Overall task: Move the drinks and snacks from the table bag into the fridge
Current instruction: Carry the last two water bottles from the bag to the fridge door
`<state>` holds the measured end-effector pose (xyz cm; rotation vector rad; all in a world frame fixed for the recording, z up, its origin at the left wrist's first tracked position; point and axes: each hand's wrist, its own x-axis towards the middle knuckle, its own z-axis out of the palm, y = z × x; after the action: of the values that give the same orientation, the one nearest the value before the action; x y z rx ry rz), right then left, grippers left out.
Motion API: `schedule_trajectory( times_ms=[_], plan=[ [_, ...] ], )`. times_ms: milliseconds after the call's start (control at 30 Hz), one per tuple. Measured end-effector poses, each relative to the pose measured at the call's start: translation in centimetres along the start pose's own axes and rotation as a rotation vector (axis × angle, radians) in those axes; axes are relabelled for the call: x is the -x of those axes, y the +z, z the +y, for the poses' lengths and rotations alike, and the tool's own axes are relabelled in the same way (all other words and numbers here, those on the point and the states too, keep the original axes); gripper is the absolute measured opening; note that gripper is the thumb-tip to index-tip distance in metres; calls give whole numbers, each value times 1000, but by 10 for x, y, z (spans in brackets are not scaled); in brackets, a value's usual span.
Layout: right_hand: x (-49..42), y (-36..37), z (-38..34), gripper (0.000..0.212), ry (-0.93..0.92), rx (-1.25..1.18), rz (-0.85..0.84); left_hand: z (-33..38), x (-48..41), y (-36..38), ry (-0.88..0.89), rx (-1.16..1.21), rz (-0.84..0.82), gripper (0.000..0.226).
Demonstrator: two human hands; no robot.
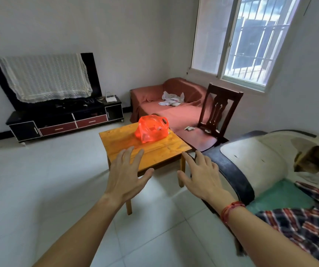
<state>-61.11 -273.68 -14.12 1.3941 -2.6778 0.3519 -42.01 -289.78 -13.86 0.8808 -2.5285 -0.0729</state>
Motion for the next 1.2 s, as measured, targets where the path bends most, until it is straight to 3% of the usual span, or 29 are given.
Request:
schedule_trajectory(
  times_ms=[533,1200],
  plan=[
    [-234,63,40,70,-13,-34,-122,-43,-208,108,-10,-53,-54,77],
    [-523,155,34,76,45,27,-198,-164,-462,250,-11,31,-151,75]
  ],
)
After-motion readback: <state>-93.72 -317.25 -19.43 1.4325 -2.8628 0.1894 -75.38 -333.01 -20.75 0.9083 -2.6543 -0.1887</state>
